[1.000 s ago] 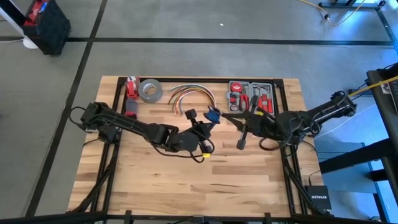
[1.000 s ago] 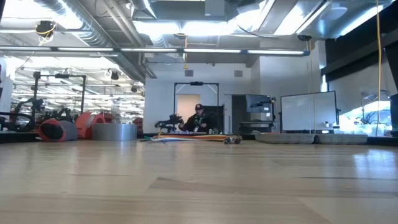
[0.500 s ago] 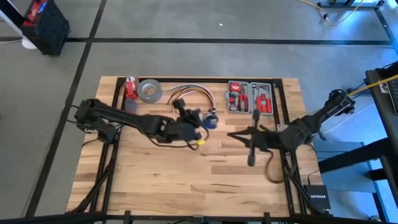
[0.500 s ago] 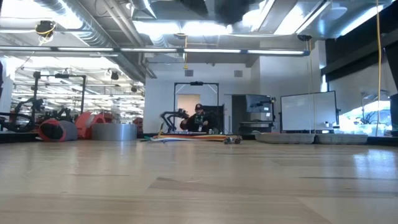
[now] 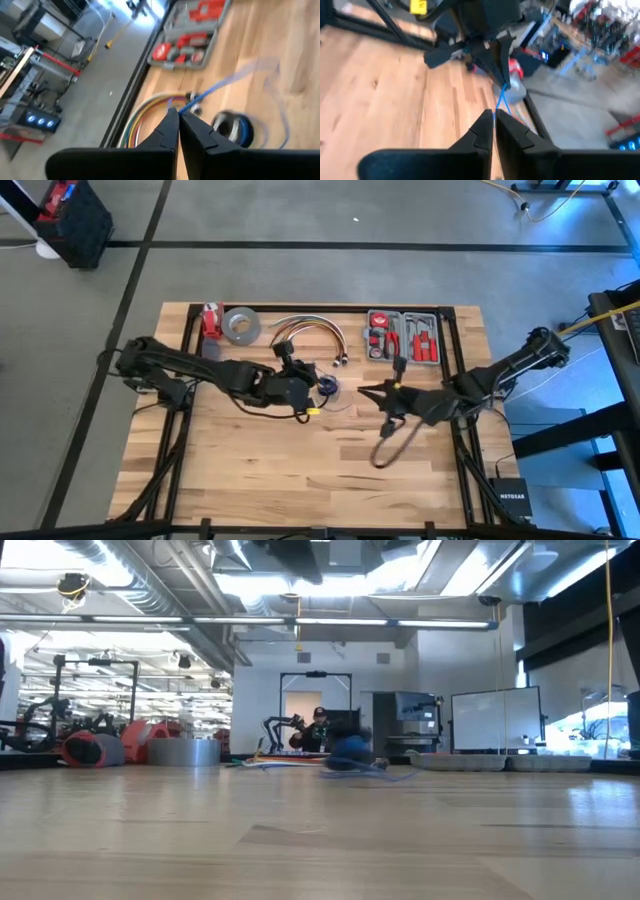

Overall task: Coil cords
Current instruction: Coil the blue wire on the black spool

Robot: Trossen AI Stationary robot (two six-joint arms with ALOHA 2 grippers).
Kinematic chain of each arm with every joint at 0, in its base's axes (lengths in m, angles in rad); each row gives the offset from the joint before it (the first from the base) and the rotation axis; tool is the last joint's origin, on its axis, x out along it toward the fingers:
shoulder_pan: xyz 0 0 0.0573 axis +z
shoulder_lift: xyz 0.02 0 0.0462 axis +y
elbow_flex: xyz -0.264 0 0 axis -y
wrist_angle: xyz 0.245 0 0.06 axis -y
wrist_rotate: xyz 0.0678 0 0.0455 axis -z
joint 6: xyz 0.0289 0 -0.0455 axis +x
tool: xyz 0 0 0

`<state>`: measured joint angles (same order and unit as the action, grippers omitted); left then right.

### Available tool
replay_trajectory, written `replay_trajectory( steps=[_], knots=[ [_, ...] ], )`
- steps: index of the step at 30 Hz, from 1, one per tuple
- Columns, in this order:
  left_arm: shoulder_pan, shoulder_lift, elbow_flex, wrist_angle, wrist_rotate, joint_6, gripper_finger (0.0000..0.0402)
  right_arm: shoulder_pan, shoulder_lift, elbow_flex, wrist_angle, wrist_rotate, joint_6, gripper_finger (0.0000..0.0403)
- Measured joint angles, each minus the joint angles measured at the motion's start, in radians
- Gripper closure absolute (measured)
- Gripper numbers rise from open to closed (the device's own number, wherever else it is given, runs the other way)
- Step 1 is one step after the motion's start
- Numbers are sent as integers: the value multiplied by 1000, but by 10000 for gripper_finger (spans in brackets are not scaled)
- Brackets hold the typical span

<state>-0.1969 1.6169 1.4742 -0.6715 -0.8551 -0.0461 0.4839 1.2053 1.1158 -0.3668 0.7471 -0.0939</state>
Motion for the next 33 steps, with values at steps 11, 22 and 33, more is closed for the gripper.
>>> replay_trajectory(
  steps=[11, 22, 33],
  knots=[
    [8, 22, 1, -11, 101, -9, 284, -94, 38, -2, -224, -42, 184, 302],
    [-36, -4, -11, -205, 112, -162, 257, -120, 58, -268, -146, 88, 233, 285],
    [-4, -4, -197, 54, 109, -124, 260, -298, 334, -608, 802, -249, -278, 285]
  ],
)
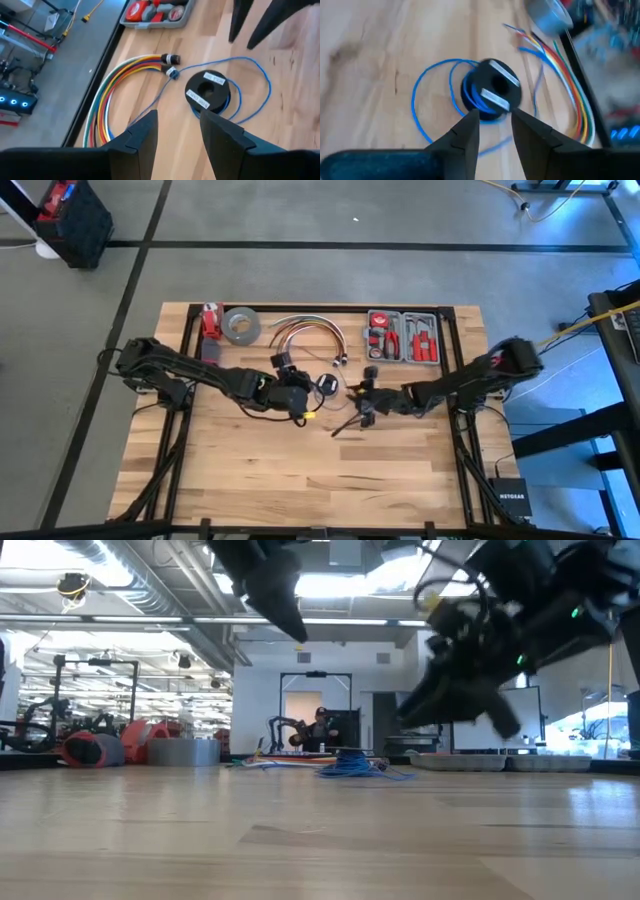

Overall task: Coil cords
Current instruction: Coil the blue wire on the black spool

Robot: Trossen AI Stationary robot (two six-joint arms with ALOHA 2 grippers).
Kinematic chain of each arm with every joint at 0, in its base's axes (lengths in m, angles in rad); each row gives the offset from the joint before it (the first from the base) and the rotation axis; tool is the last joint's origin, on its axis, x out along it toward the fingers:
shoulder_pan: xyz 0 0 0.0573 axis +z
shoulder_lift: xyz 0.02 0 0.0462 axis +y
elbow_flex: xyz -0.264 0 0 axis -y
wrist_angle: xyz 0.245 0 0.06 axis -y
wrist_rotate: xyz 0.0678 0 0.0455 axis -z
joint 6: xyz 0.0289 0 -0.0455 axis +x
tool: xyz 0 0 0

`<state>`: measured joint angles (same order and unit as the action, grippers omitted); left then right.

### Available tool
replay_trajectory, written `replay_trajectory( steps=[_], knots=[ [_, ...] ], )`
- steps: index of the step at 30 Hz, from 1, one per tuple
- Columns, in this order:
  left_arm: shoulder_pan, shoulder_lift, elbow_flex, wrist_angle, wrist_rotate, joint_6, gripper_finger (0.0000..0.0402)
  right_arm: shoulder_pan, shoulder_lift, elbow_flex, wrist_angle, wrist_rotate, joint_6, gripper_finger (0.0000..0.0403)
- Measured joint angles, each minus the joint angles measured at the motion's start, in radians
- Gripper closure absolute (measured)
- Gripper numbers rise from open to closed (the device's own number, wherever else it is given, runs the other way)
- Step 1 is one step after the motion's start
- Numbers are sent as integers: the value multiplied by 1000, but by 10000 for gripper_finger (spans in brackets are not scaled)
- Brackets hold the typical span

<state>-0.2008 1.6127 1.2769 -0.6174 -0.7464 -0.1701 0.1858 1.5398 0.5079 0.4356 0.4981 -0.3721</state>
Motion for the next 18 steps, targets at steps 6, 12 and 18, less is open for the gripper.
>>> replay_trajectory(
  steps=[6, 12, 18],
  knots=[
    [-3, 0, -11, -3, 0, 1, 260, -10, 223, 64, 203, 27, -357, 285],
    [-16, 0, -11, -2, -1, -32, 260, -10, 334, 178, 173, 159, -447, 285],
    [-22, 0, -11, 0, 0, -32, 261, -11, 342, 191, 151, 119, -447, 285]
  ],
)
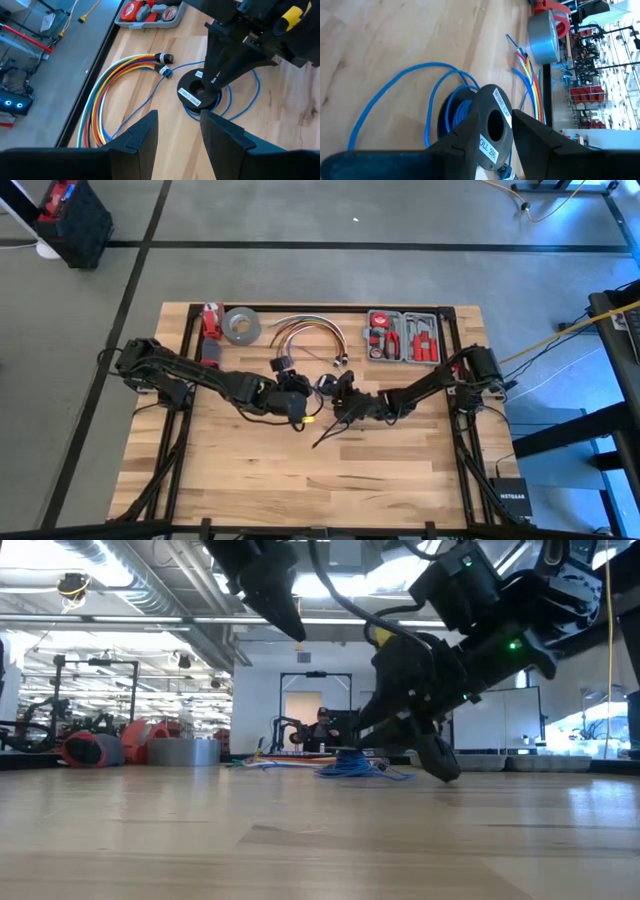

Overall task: Coil cords
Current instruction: Coil the blue wire on the black spool

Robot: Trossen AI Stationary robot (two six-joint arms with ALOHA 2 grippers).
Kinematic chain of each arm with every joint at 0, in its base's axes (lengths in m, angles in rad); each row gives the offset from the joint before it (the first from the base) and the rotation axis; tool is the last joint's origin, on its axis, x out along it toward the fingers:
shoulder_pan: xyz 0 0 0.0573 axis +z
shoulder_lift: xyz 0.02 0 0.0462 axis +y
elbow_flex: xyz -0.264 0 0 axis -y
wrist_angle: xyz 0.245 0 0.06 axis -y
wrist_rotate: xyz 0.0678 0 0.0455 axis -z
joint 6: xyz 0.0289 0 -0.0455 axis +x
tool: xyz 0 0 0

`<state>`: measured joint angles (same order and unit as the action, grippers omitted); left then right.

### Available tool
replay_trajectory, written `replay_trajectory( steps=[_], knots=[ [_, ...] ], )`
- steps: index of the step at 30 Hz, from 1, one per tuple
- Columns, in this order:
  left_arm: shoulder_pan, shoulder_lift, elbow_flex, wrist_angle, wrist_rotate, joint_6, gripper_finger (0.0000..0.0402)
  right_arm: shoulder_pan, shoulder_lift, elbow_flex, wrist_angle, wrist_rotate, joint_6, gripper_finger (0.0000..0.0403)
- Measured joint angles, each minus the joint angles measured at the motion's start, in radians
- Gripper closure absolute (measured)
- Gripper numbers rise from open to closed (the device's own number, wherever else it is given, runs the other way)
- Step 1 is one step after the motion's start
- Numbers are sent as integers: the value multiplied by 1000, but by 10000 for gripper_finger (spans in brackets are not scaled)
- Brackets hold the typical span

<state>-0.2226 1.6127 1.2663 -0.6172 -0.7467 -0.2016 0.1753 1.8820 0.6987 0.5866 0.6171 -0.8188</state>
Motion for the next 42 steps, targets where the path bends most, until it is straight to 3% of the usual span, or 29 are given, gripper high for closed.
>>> replay_trajectory(
  steps=[8, 24, 42],
  knots=[
    [11, 0, 0, 10, 0, 78, 260, -8, 1, -1, -11, -120, 3, 285],
    [35, 0, 0, 9, 0, 49, 260, -12, 3, -3, -11, -95, 25, 285],
    [37, 0, 0, 9, 0, 48, 260, -78, 5, -4, -4, -289, 81, 285]
  ],
)
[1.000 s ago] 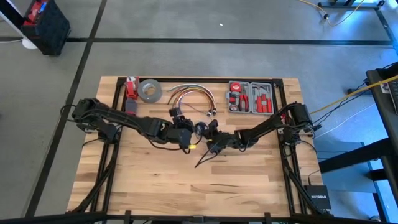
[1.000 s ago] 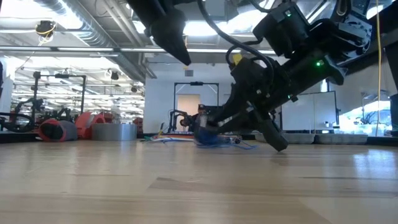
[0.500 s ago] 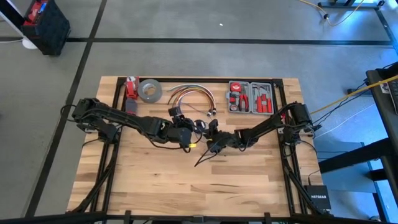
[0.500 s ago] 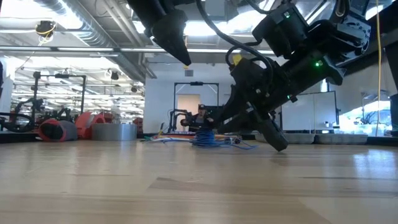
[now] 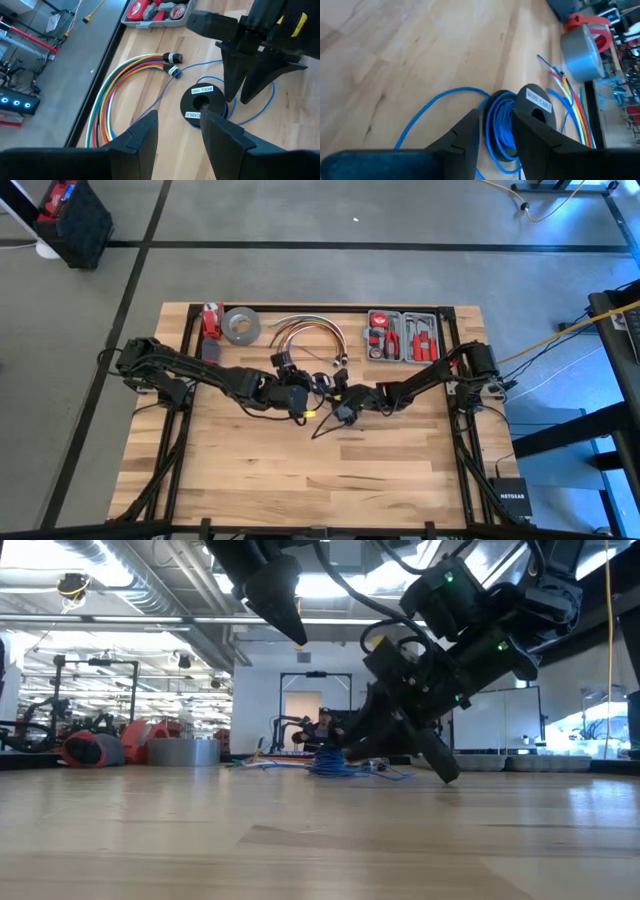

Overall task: Coil cords
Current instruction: Coil the blue wire on the black spool

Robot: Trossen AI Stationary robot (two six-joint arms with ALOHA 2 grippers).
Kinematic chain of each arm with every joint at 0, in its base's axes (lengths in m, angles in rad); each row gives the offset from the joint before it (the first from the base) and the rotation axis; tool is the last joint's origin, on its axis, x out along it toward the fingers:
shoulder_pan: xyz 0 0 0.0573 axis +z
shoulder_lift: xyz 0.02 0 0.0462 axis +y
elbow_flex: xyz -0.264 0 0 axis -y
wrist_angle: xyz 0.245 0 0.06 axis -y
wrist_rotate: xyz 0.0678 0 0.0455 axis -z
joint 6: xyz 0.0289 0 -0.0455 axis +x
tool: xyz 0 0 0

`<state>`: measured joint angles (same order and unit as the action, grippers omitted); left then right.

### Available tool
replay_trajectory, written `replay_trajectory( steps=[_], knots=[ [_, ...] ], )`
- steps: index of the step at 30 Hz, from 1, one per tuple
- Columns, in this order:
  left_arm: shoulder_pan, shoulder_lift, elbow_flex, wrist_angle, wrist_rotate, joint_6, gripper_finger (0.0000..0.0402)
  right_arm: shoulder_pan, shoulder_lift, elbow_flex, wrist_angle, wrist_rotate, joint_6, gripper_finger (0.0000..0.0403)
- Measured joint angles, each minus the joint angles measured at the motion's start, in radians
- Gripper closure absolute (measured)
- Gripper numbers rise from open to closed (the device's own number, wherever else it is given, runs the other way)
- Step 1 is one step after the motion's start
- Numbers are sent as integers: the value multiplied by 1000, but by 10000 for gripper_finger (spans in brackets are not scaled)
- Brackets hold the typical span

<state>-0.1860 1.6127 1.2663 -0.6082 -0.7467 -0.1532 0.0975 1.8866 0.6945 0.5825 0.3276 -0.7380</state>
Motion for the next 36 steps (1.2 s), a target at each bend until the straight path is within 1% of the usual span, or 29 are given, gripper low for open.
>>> replay_trajectory(
  steps=[4, 8, 10, 14, 16, 19, 22, 25, 27, 29, 31, 33, 36],
  knots=[
    [0, 0, 0, 0, 0, 0, 260, -4, 1, 0, 24, 73, 2, 285],
    [0, 0, 0, 0, 0, 0, 260, -7, 0, 1, -8, 63, 7, 285],
    [1, 0, 0, 0, 0, 0, 260, -7, 0, 1, 3, 58, -10, 285],
    [4, 0, 0, 1, 0, -2, 260, -19, 3, -2, 72, 118, -37, 285],
    [5, 0, 0, 0, 0, -3, 260, -33, 2, -1, 65, 102, -58, 285],
    [5, 0, 0, 1, 0, -4, 260, -62, 7, 1, 47, 12, -109, 285],
    [5, 0, 0, 1, 0, -4, 260, -88, 7, 2, 55, 2, -122, 285],
    [5, 0, 0, 1, 0, -4, 260, -113, 8, 17, 47, 14, -131, 289],
    [5, 0, 0, 1, 0, -4, 260, -129, 8, 31, 16, -15, -127, 306],
    [5, 0, 0, 1, 0, -4, 260, -142, 8, 39, -2, -62, -121, 341],
    [5, 0, 0, 1, 0, -4, 260, -145, 8, 47, -1, -72, -82, 381],
    [5, 0, 0, 1, 0, -4, 260, -143, 3, 48, 1, -71, -39, 389],
    [3, 0, 0, 0, 0, 0, 260, -115, -41, 43, -35, 11, 12, 392]
  ],
)
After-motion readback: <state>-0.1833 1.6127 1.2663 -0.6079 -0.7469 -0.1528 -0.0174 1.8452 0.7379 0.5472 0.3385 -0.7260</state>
